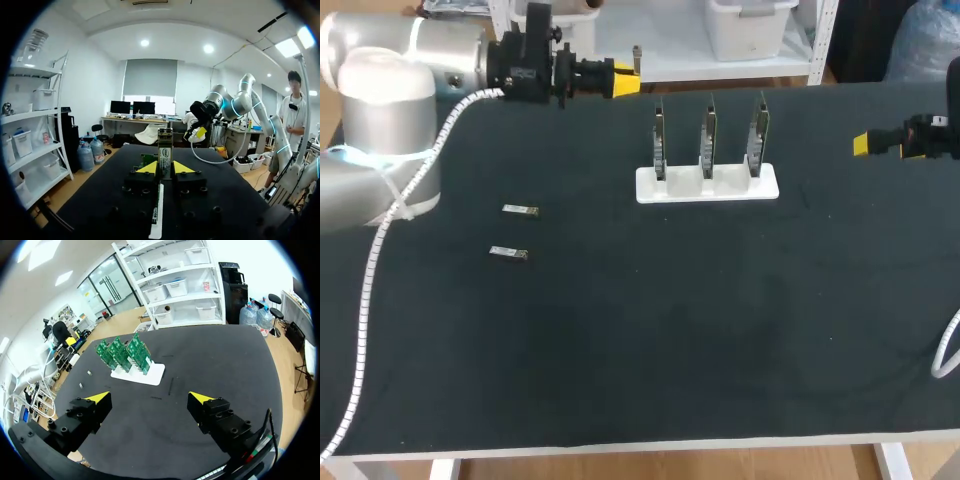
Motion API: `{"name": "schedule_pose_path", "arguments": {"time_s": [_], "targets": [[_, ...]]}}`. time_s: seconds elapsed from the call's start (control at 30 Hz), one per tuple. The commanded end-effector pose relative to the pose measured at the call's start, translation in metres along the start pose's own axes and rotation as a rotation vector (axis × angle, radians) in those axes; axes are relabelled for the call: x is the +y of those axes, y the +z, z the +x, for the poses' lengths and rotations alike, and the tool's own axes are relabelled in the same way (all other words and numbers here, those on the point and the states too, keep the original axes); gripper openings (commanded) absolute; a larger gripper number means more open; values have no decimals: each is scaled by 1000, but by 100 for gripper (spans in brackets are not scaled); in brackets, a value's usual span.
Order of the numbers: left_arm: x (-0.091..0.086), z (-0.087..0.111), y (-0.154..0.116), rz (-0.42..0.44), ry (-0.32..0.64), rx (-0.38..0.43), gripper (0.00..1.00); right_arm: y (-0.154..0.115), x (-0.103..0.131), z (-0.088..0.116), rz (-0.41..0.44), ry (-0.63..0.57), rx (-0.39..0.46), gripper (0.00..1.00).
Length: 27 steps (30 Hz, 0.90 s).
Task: Pick up the optical module with the left hand, and insert it into the network port with the right hand.
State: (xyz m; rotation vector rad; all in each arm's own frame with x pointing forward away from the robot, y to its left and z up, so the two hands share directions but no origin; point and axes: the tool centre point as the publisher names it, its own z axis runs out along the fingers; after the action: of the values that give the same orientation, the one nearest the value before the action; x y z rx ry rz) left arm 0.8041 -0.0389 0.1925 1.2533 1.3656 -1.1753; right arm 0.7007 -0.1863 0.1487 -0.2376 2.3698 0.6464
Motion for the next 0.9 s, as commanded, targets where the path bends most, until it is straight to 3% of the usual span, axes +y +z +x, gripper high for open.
{"name": "schedule_pose_path", "arguments": {"time_s": [0.03,0.43,0.9], "targets": [[11,6,6,35,3,-19,0,-1,2,0,9,1,0,100],[11,6,24,65,8,13,0,-1,2,0,9,1,0,100],[11,14,23,21,-44,25,0,-1,2,0,9,1,0,100]]}}
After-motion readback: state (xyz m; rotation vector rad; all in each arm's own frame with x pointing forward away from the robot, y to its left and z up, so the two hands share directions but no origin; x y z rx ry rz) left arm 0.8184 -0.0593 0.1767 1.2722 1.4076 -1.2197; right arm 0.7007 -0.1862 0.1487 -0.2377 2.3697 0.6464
